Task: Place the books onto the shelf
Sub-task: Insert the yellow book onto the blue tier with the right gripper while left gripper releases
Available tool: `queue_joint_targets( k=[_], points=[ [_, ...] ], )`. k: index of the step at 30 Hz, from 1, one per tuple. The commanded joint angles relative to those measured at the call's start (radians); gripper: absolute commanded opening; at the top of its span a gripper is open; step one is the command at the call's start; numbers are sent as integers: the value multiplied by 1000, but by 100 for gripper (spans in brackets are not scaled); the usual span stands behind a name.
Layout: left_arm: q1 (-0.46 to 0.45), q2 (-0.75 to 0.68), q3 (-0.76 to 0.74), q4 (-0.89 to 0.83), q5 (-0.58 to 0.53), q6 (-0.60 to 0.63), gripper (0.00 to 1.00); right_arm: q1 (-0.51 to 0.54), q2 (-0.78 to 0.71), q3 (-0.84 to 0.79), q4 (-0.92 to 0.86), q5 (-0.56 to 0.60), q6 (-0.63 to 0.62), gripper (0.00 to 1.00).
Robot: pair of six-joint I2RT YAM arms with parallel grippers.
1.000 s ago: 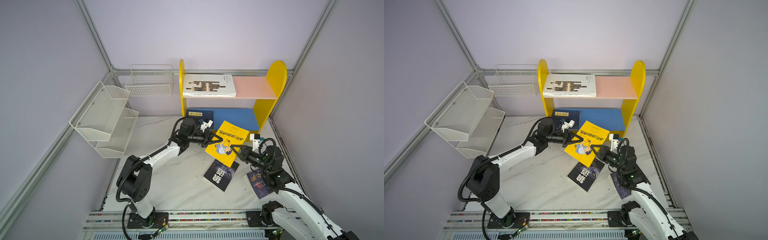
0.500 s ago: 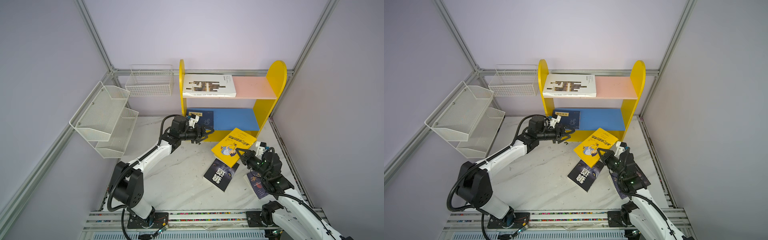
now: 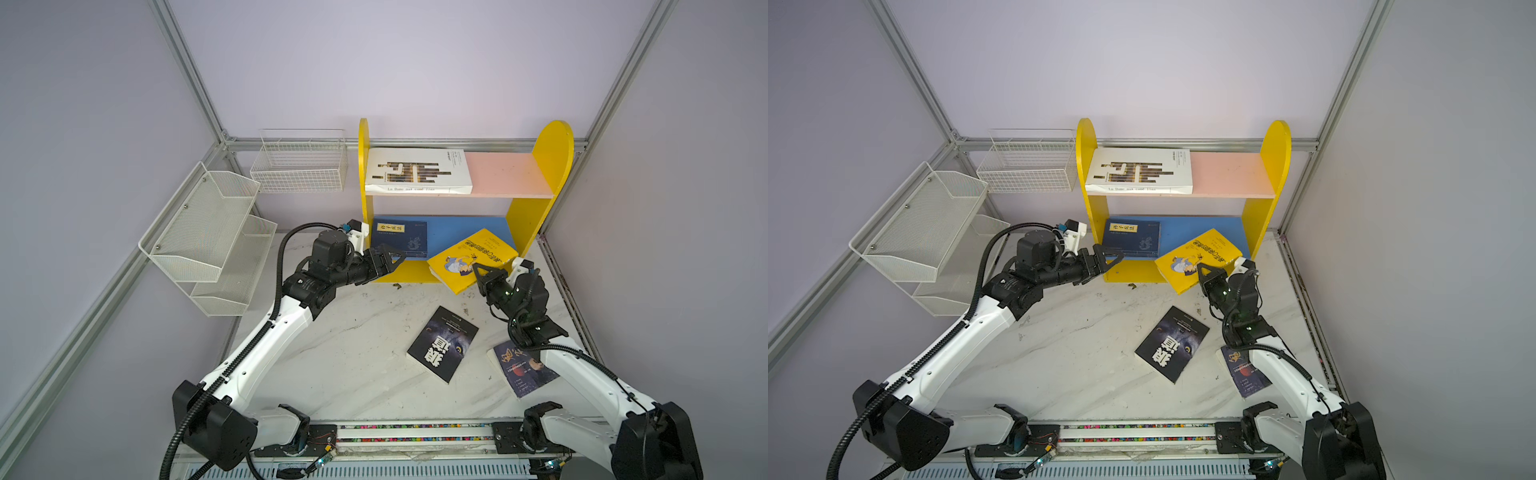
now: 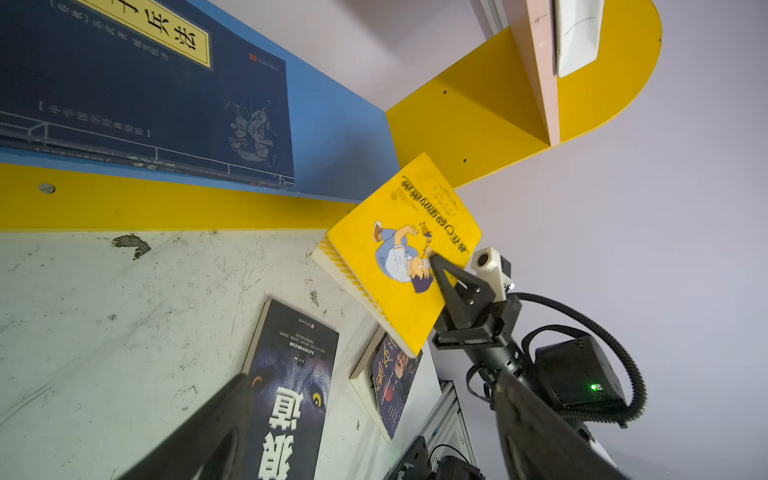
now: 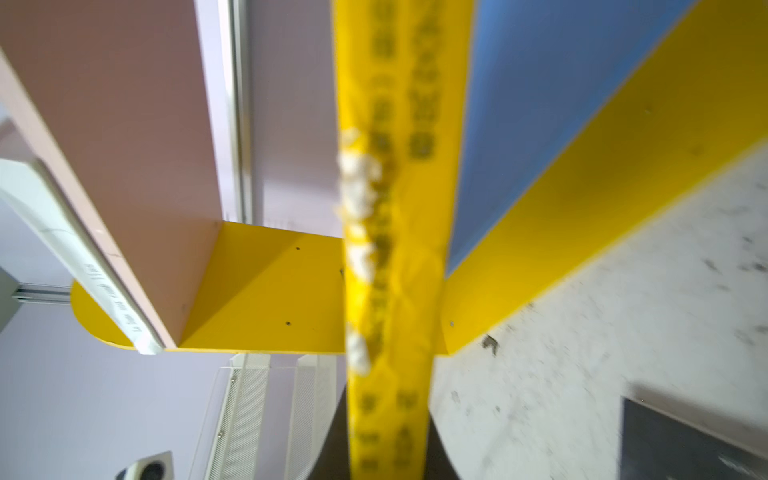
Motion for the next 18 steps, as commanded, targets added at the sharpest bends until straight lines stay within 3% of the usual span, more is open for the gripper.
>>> queue_joint_targets(
  k=[1,12,18],
  points=[
    [9,-35,6,27,-6,35,90,-14,64,71,183,70,34,0],
    [24,-45,-14,35,24,36,90,-24,394,196,406,266,52,0],
    [38,-44,-20,31,39,38,91,-24,476,171,423,358,82,0]
  ],
)
